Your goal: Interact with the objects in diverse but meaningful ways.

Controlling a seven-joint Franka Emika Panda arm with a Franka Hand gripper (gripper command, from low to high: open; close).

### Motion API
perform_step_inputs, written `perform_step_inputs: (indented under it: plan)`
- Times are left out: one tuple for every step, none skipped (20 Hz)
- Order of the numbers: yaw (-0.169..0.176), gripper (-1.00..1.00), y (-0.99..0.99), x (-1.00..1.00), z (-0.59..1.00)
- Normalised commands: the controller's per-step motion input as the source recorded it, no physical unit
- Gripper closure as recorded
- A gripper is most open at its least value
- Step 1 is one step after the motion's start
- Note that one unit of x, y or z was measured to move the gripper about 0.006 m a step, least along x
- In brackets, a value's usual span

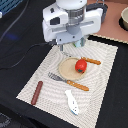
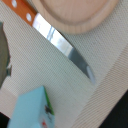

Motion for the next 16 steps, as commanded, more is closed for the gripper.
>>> perform_step_inputs:
  plan:
    - [-0.119,-1.0,-0.05,0.51,0.0]
    - [-0.102,-1.0,-0.05,0.46,0.0]
    - [-0.086,-1.0,-0.08,0.41,0.0]
    - [-0.081,-1.0,-0.1,0.38,-0.02]
    - [-0.08,-1.0,-0.08,0.33,-0.03]
    - [-0.079,-1.0,-0.08,0.27,-0.05]
    - [-0.077,-1.0,-0.07,0.25,-0.06]
    - [-0.074,-1.0,-0.1,0.21,-0.09]
    - [-0.074,-1.0,-0.11,0.2,-0.1]
    - [-0.079,-1.0,-0.12,0.21,-0.12]
    - [-0.104,-1.0,-0.12,0.27,-0.13]
    - [-0.115,-1.0,-0.15,0.22,-0.16]
    - [-0.11,-1.0,-0.19,0.14,-0.19]
    - [-0.104,-1.0,-0.19,0.13,-0.2]
    - [-0.092,-1.0,-0.19,0.13,-0.21]
    - [-0.087,-1.0,-0.21,0.11,-0.21]
